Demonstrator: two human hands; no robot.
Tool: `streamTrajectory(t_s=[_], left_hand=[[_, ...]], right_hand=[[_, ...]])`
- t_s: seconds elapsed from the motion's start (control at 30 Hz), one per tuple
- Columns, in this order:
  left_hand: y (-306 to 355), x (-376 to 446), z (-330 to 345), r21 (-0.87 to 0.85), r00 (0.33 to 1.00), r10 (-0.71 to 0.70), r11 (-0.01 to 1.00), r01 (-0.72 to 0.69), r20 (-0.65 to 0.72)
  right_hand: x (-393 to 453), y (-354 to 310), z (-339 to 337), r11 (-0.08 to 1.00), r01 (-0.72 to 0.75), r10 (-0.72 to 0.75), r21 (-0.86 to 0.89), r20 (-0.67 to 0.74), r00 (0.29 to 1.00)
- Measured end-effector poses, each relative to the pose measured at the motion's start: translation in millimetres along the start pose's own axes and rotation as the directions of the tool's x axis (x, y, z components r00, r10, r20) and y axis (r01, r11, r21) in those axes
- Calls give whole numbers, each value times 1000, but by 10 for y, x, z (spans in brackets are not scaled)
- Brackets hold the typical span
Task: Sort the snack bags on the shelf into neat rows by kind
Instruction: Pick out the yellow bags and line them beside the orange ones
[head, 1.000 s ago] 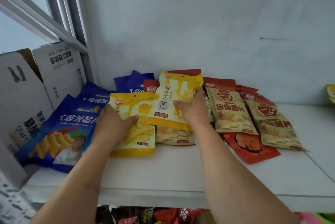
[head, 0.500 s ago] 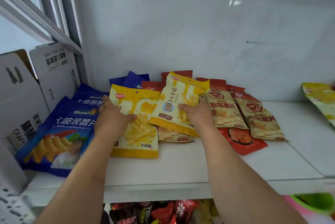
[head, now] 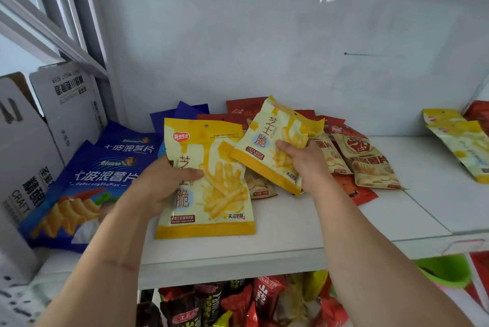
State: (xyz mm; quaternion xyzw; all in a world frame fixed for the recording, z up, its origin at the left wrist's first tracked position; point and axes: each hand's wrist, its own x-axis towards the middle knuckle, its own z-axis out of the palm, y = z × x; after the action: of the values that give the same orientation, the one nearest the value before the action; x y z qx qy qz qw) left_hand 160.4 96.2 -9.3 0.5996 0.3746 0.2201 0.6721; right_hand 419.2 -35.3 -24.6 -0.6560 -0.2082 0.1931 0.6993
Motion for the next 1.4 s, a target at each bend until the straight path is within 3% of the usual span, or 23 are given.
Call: streamTrajectory(t_s=[0.33,0.77,0.97,1.4], left_hand=[[-87,-136,341,-121,974,36,993,-9,225],[-206,-413,1700,-49,937,22,999,-5,348],[-281,-591,2675,-13,926,22,1000,-18,378],[-215,-717,4236,-60,939,45,998,-26,342]], right_hand=[[-136,-185,-636,997,24,-25,74,11,1000],[-354,-185,-2266,998,3,13,59,-264,964],[-424,-259,-3279,998,10,12,56,-369,929],[-139,-346,-4851,998,8,14,56,-372,928]])
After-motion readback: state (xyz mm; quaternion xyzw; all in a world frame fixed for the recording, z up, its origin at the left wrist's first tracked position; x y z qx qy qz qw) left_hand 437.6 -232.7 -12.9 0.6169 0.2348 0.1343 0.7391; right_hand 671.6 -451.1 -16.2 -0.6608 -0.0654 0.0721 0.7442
